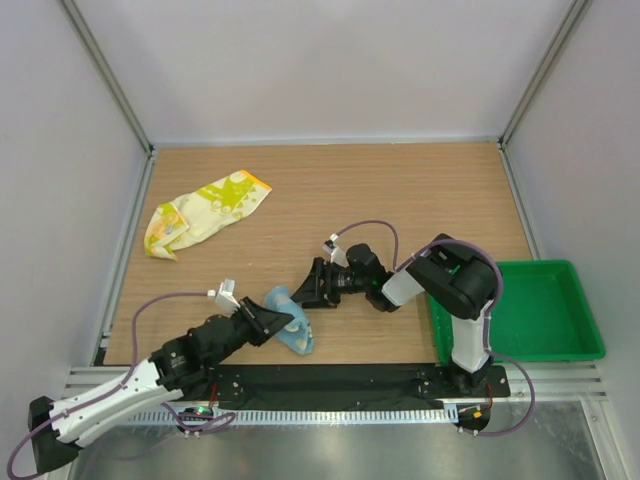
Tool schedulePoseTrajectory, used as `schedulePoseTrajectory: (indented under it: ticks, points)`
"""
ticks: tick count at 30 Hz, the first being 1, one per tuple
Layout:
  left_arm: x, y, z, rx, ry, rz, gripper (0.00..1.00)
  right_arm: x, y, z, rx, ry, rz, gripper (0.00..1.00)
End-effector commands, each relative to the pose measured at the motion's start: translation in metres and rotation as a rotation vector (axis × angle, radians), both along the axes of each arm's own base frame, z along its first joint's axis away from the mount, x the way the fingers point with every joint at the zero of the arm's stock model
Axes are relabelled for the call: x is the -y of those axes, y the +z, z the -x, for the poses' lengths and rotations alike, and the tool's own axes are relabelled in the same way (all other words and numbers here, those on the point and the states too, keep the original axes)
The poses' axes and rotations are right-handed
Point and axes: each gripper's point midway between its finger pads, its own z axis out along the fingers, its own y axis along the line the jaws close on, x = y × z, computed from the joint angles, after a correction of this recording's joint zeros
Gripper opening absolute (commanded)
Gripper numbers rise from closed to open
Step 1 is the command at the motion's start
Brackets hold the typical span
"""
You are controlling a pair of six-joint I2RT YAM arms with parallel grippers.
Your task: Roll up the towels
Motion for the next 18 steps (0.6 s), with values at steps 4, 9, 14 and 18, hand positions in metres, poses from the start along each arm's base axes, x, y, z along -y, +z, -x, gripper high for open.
schedulePoseTrajectory:
  ticks: [4,9,14,18]
  points:
    - [-0.051,-0.126,0.032,-0.301,0.036,-0.386,0.00,-0.010,0.024,-0.008,0.051,-0.032,-0.124,0.75]
    - [-0.030,-0.111,0.024,-0.232,-0.082,-0.486,0.01,0.017,0.006,-0.026,0.033,-0.182,0.036,0.75]
    - [-0.005,-0.117,0.022,-0.221,-0.321,-0.755,0.00,0.068,-0.006,-0.048,0.096,-0.345,0.293,0.75]
    - [0.026,-0.077,-0.011,-0.073,-0.405,-0.881,0.00,0.106,0.014,-0.066,0.164,-0.468,0.434,0.76]
